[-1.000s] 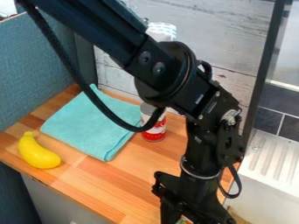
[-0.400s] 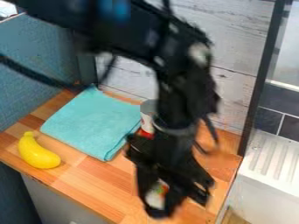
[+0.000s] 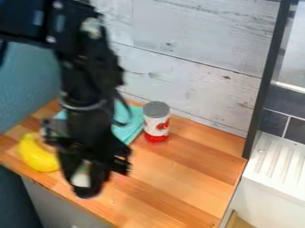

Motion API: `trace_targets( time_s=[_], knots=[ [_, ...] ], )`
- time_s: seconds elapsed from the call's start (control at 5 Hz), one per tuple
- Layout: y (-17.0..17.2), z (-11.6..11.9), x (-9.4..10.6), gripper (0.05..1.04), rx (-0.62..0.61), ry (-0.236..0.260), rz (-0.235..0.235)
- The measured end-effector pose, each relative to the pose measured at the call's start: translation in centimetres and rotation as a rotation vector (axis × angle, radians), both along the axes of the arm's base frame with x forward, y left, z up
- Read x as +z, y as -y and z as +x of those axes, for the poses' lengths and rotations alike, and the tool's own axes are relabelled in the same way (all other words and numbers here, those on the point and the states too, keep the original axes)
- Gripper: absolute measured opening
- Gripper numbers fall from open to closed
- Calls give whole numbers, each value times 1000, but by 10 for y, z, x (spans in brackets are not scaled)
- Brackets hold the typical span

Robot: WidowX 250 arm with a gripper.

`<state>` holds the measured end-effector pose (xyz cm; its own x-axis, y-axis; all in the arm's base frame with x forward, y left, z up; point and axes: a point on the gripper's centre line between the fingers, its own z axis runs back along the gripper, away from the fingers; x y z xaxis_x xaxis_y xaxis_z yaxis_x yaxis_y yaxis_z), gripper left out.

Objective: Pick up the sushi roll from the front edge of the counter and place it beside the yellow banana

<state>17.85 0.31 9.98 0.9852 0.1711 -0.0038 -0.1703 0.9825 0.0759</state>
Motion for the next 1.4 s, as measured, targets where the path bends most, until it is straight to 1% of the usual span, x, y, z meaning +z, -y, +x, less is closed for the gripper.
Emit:
trace_targets(
  time_s=[0.2,0.4,0.6,0.8,1.0,1.2,1.4],
  knots=[
    [-29,-8,-8,483,47,21,6],
    [-60,-5,-25,483,115,49,-1],
    [-76,11,-46,483,136,40,-26],
    [-78,34,-58,483,130,48,-80],
    [-76,49,-64,483,134,65,-98],
    [-72,53,-70,483,145,74,-116],
    [-69,51,-72,532,153,69,-138]
  ],
)
